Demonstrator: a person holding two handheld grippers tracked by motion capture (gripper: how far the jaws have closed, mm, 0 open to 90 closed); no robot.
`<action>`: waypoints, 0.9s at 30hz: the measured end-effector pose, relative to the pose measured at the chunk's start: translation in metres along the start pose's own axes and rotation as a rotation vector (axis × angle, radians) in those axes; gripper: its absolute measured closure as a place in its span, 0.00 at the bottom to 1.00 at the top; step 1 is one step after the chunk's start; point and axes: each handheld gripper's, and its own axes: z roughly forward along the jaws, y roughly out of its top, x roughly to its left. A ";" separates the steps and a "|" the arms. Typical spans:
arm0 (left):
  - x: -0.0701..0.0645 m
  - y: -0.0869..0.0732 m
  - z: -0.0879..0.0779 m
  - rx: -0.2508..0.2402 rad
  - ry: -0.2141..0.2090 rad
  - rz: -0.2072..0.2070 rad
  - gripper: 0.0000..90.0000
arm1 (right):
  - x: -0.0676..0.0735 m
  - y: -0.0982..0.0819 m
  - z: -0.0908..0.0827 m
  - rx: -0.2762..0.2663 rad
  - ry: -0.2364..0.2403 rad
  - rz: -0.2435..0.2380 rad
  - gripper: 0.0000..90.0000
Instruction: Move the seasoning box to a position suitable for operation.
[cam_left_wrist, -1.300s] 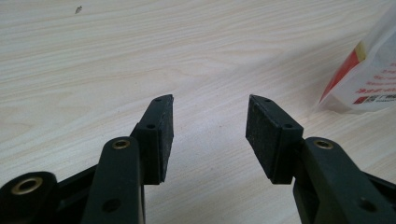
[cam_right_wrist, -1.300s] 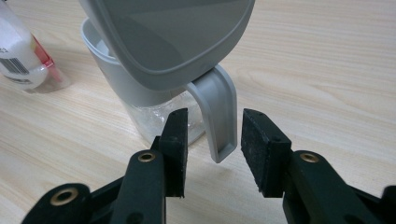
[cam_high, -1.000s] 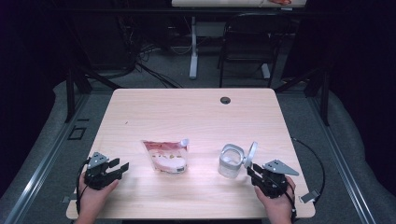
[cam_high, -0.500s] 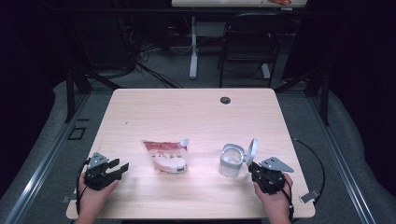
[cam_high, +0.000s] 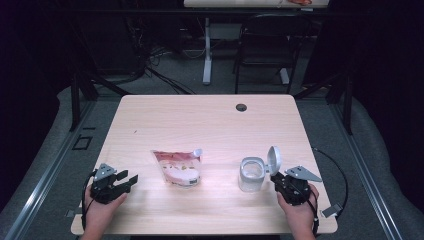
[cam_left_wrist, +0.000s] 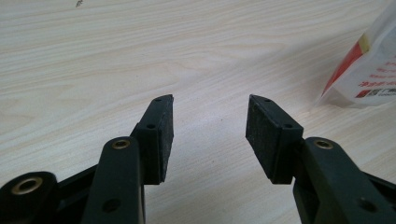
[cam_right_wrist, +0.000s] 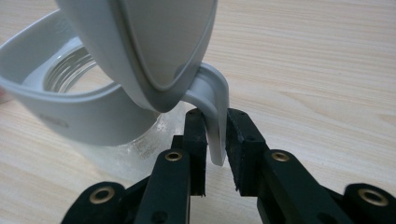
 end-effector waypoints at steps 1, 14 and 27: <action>0.000 0.000 0.000 0.000 0.000 0.000 0.58 | -0.002 0.000 0.000 -0.001 -0.001 0.008 0.86; -0.001 0.000 0.002 0.002 0.000 0.001 0.58 | -0.015 0.005 0.008 -0.019 0.014 0.027 0.89; -0.001 0.000 0.002 0.000 0.001 0.002 0.57 | -0.020 0.017 0.025 -0.016 0.066 -0.009 0.87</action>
